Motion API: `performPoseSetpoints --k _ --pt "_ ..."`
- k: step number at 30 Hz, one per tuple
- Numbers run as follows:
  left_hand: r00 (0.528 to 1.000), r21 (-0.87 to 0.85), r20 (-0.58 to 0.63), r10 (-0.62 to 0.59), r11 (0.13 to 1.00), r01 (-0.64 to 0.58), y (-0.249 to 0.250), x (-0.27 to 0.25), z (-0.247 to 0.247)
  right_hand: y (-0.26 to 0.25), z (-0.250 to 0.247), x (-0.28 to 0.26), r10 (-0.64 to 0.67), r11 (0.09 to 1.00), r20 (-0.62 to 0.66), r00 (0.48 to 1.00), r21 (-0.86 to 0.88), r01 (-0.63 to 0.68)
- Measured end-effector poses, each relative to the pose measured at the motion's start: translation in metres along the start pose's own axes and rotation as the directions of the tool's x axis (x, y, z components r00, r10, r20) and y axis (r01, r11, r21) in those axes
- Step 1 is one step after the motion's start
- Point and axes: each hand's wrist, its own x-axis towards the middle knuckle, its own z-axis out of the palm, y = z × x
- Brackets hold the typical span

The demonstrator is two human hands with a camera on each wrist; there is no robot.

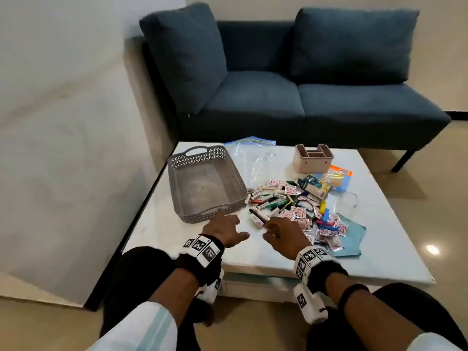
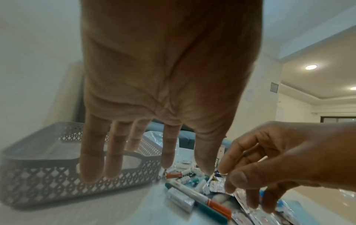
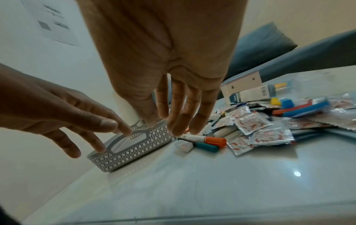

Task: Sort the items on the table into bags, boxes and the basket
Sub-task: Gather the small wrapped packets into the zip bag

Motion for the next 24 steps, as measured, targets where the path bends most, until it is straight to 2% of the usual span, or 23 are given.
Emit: performPoseSetpoints --k 5,10,13,16,19,21,24 --pt "0.996 -0.047 0.017 0.085 0.995 -0.084 0.004 0.041 -0.011 0.009 0.003 0.056 -0.016 0.999 -0.007 1.000 -0.047 0.016" --pt "0.978 -0.039 -0.014 0.209 0.977 -0.210 0.018 0.055 -0.010 0.038 -0.024 0.120 0.067 0.996 -0.103 0.992 -0.053 -0.072" --pt "0.965 -0.048 0.006 0.262 0.964 -0.261 0.016 0.060 -0.008 0.052 -0.040 0.169 0.145 0.989 -0.081 0.986 -0.024 -0.147" --pt "0.958 -0.083 0.073 0.276 0.959 -0.270 0.013 0.071 -0.011 0.059 -0.043 0.217 0.276 0.955 -0.052 0.960 0.125 -0.267" --pt "0.964 -0.070 0.058 0.260 0.964 -0.256 0.008 0.079 -0.015 0.064 -0.033 0.251 0.354 0.875 -0.005 0.935 0.354 -0.330" --pt "0.967 -0.077 0.009 0.256 0.964 -0.255 0.005 0.080 -0.019 0.063 -0.024 0.266 0.396 0.837 -0.010 0.918 0.415 -0.357" --pt "0.965 -0.091 0.006 0.263 0.961 -0.261 -0.001 0.082 -0.019 0.061 -0.018 0.279 0.423 0.809 0.069 0.903 0.421 -0.411"
